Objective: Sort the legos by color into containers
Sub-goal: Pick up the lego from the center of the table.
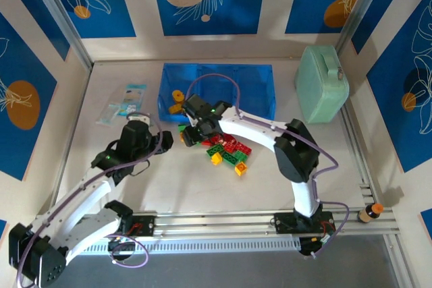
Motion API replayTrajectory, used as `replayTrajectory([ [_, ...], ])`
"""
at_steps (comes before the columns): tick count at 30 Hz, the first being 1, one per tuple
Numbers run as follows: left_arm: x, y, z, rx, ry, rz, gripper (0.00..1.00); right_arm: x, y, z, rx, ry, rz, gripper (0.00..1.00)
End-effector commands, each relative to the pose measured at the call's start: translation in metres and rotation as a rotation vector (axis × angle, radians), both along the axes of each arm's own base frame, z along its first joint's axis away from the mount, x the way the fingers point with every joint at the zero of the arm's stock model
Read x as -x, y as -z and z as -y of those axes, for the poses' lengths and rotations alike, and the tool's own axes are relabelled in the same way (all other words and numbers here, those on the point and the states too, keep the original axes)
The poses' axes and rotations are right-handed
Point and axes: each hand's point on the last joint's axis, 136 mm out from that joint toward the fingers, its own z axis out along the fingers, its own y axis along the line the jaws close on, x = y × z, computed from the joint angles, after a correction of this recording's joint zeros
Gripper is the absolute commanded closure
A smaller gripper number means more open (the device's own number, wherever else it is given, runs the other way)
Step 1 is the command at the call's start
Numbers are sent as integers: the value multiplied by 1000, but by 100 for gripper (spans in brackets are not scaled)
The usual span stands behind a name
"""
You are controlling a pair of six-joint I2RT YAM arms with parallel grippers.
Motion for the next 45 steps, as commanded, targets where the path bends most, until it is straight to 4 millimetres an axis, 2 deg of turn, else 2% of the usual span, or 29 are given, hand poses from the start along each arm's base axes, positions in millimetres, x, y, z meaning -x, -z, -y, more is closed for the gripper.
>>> replayTrajectory([
  [1,14,12,-10,-18,-29,-43,32,-3,10,0,69,-21,-17,43],
  [7,18,13,-11,-17,-28,-41,32,-19,24,-8,117,-29,-13,44],
  [14,18,16,-11,-18,-27,-42,32,-38,36,-7,178,-16,5,48],
  [27,17,19,-10,-15,-28,-44,32,-32,58,-8,209,-25,-20,52],
  [31,17,19,-9,-14,-25,-45,33,-31,62,-6,230,-22,-16,58],
  [37,18,21,-10,-16,-28,-47,33,-29,57,-8,226,-18,-3,70],
  [40,18,22,-11,-17,-27,-49,33,-27,53,-8,222,-12,2,73],
  [45,18,17,-12,-23,-29,-37,33,-23,28,-6,205,-9,37,74],
])
